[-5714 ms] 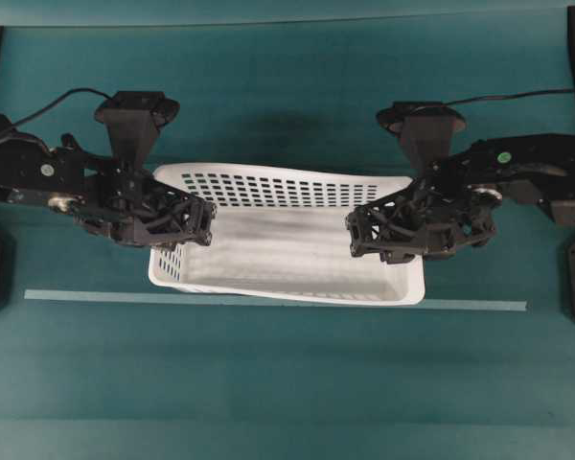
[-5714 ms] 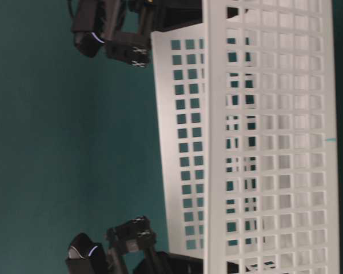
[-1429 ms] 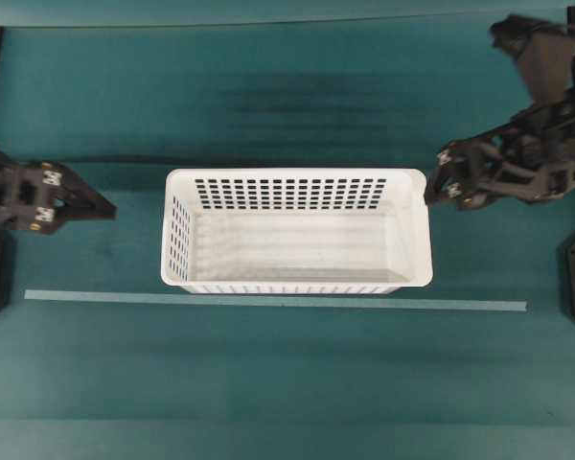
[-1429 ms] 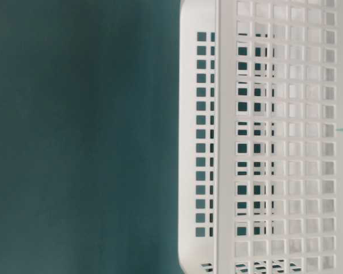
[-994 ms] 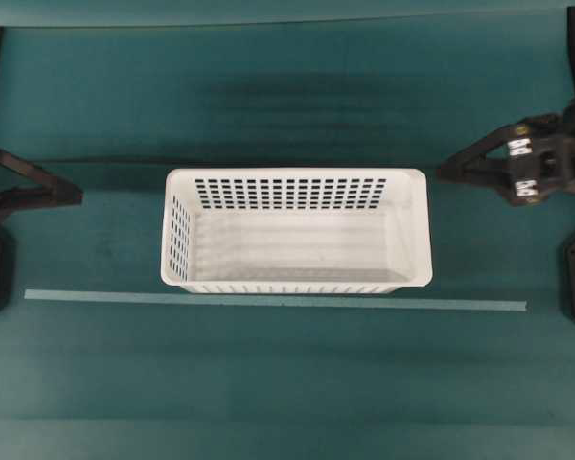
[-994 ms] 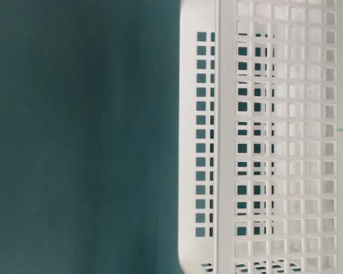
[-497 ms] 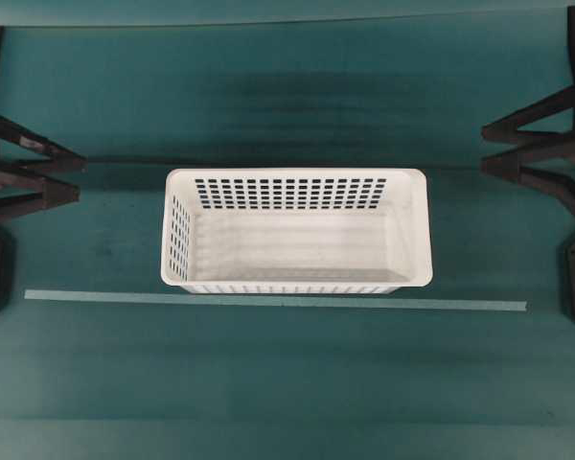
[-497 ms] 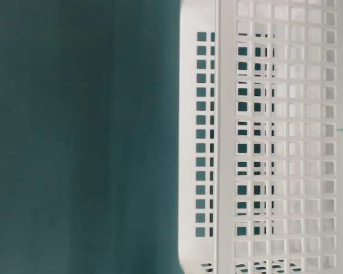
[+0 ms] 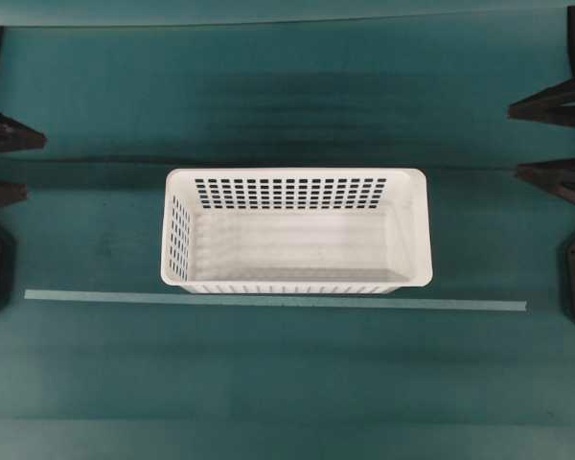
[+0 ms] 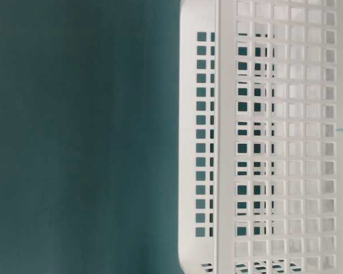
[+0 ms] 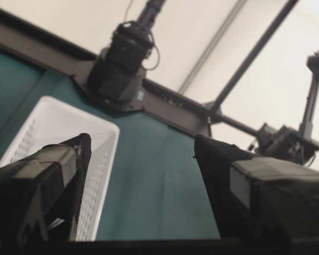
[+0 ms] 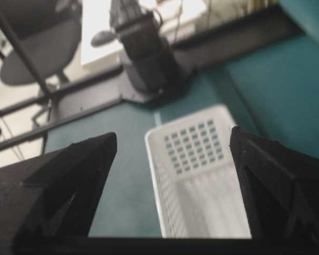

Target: Lift the white basket with both hands.

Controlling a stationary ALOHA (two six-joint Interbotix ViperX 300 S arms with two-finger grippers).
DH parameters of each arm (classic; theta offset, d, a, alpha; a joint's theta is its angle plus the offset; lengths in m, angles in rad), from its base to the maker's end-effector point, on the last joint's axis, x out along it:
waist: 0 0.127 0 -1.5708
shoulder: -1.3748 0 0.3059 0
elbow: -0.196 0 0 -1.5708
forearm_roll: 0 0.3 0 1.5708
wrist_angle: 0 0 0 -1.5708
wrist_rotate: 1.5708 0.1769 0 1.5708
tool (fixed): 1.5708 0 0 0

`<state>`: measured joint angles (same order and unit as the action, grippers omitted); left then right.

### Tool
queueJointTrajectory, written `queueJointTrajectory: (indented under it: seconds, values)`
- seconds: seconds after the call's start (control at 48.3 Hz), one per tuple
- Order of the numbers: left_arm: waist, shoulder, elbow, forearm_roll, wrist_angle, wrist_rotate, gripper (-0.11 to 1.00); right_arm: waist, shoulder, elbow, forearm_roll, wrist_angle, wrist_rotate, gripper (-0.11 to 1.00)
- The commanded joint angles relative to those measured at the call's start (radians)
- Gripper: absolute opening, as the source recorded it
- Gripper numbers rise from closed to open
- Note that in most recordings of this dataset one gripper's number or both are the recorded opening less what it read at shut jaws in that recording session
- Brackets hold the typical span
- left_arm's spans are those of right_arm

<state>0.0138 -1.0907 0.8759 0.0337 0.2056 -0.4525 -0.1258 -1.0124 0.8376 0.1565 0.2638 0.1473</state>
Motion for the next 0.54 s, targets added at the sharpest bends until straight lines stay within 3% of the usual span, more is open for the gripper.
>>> queueJointTrajectory:
  seconds: [0.0, 0.248, 0.518]
  values:
    - [-0.008, 0.014, -0.029, 0.003, -0.008, 0.015, 0.76, 0.005, -0.012, 0.003, -0.003, -0.035, -0.011, 0.91]
    - [-0.009, -0.009, -0.032, 0.003, -0.006, 0.061, 0.76, 0.006, -0.072, 0.04, -0.003, -0.054, -0.011, 0.91]
    - [-0.009, -0.038, -0.028, 0.003, -0.003, 0.067, 0.76, 0.006, -0.092, 0.067, -0.003, -0.051, -0.012, 0.91]
